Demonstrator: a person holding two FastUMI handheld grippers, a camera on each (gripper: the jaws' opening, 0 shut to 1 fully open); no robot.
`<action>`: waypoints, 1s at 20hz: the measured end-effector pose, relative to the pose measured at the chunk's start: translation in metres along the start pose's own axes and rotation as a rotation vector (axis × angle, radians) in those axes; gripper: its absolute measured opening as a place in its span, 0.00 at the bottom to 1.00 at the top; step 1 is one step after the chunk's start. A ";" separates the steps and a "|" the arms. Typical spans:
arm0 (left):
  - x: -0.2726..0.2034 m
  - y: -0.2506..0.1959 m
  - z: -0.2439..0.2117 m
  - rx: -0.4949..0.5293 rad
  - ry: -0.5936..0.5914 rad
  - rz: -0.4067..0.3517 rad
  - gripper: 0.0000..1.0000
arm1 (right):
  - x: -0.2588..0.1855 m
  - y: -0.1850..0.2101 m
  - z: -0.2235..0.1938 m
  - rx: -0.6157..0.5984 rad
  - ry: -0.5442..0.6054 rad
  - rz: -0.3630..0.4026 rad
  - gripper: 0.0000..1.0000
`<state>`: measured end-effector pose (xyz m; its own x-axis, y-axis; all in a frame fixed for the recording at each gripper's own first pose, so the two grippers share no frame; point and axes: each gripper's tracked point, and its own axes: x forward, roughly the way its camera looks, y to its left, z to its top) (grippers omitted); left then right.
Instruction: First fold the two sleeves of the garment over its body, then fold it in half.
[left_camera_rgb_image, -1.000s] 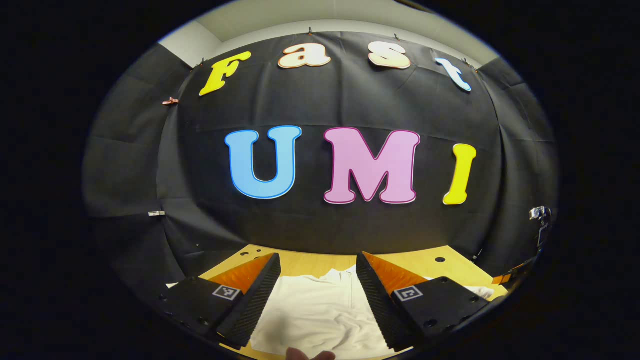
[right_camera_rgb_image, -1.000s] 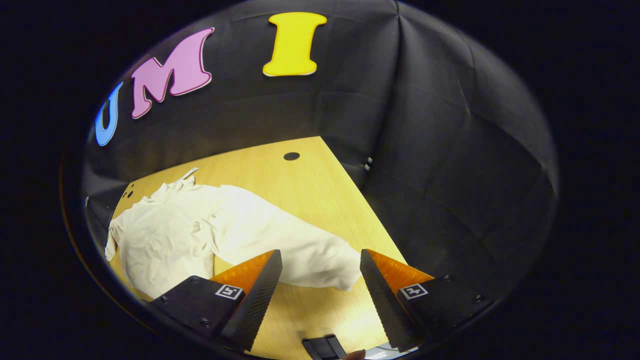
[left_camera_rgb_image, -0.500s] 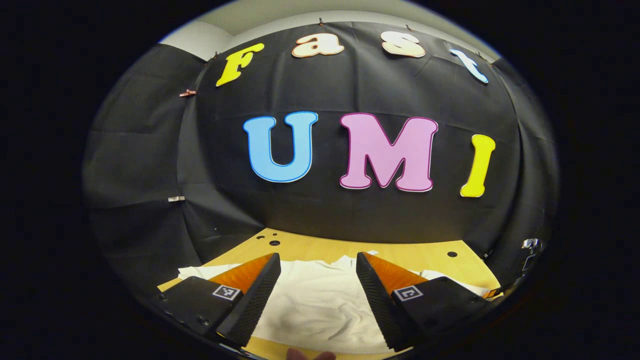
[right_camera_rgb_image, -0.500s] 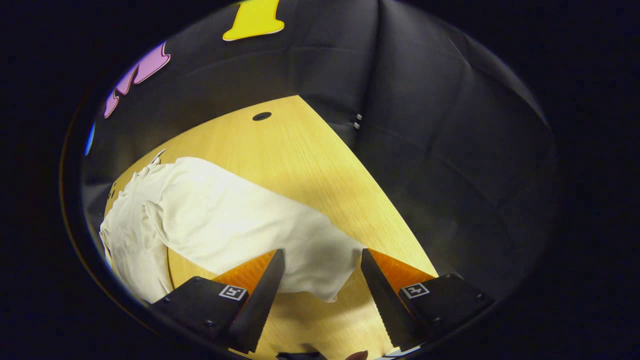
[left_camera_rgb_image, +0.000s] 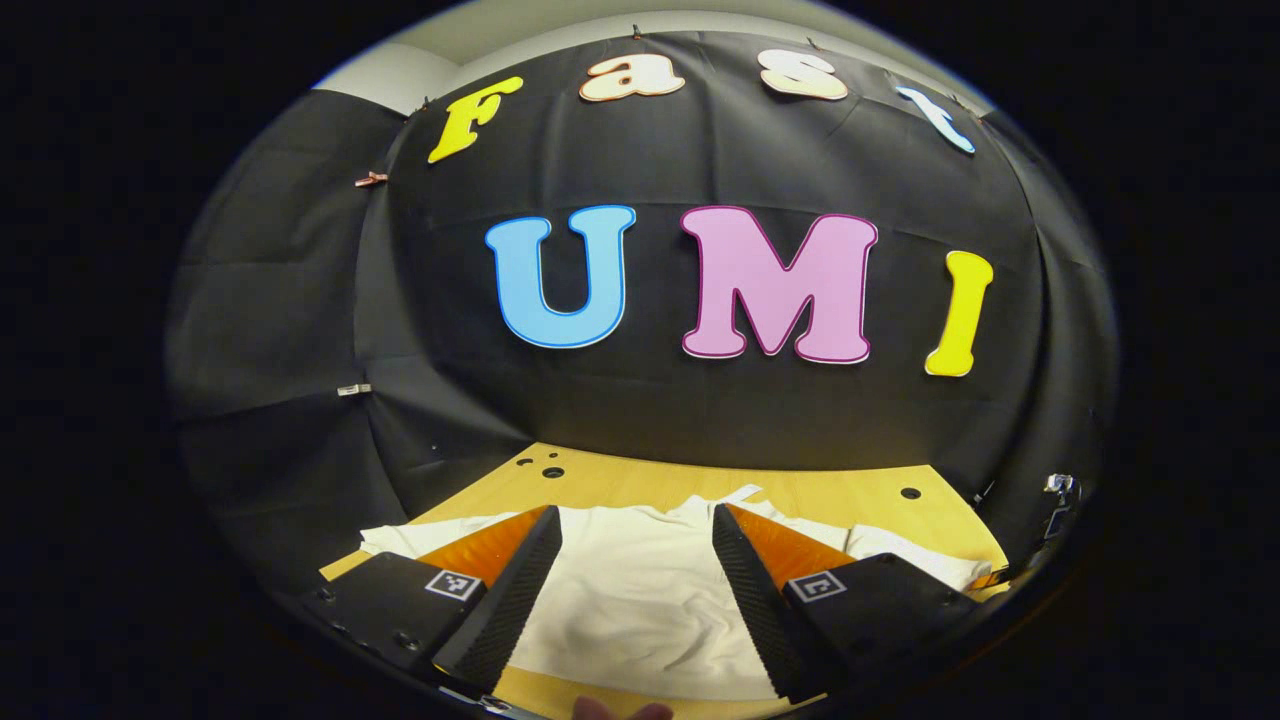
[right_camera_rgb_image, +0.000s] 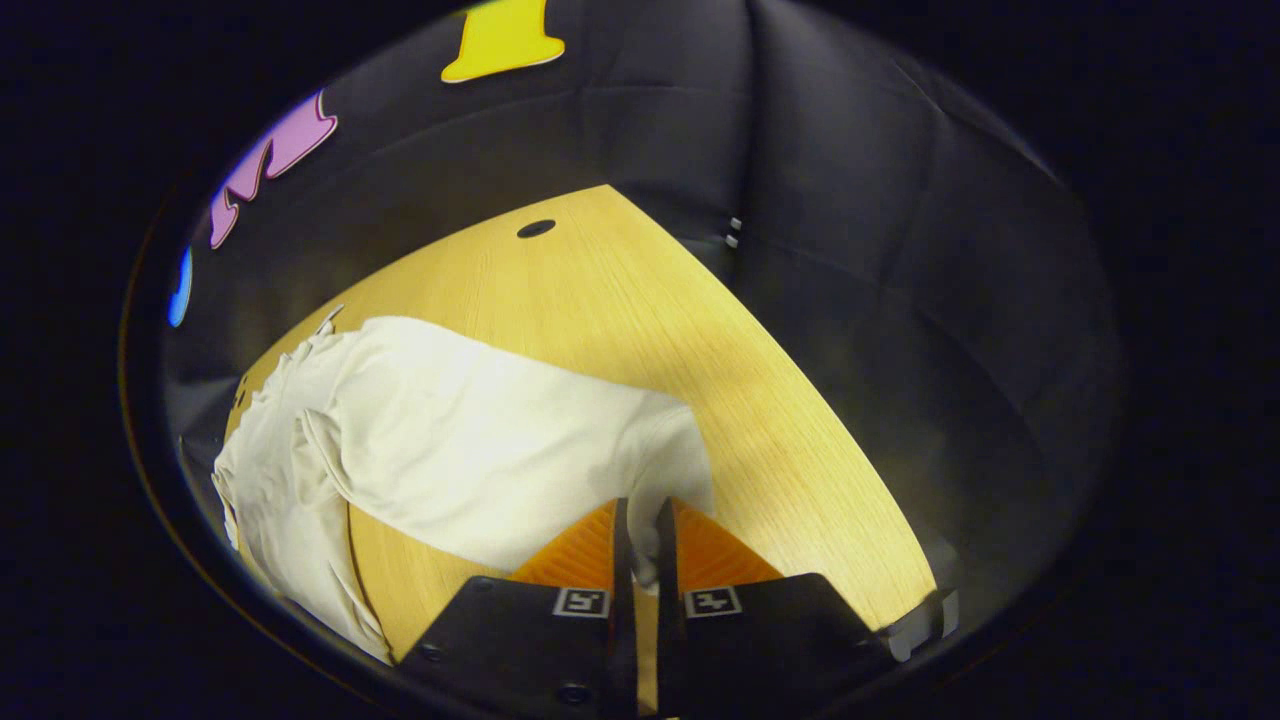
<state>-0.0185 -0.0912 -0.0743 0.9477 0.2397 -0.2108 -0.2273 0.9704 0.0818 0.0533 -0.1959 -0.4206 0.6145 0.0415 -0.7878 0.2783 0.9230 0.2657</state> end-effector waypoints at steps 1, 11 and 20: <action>0.001 0.003 0.000 0.002 0.002 -0.006 0.95 | -0.005 0.000 0.006 -0.003 -0.028 -0.008 0.11; 0.045 0.075 0.001 -0.023 -0.009 -0.102 0.95 | -0.105 0.044 0.038 -0.029 -0.224 -0.089 0.11; 0.079 0.151 -0.020 -0.099 0.022 -0.125 0.95 | -0.186 0.194 0.065 -0.138 -0.390 0.031 0.11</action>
<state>0.0176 0.0750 -0.0982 0.9651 0.1169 -0.2344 -0.1303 0.9906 -0.0425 0.0411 -0.0492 -0.1866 0.8618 -0.0536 -0.5044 0.1704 0.9672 0.1883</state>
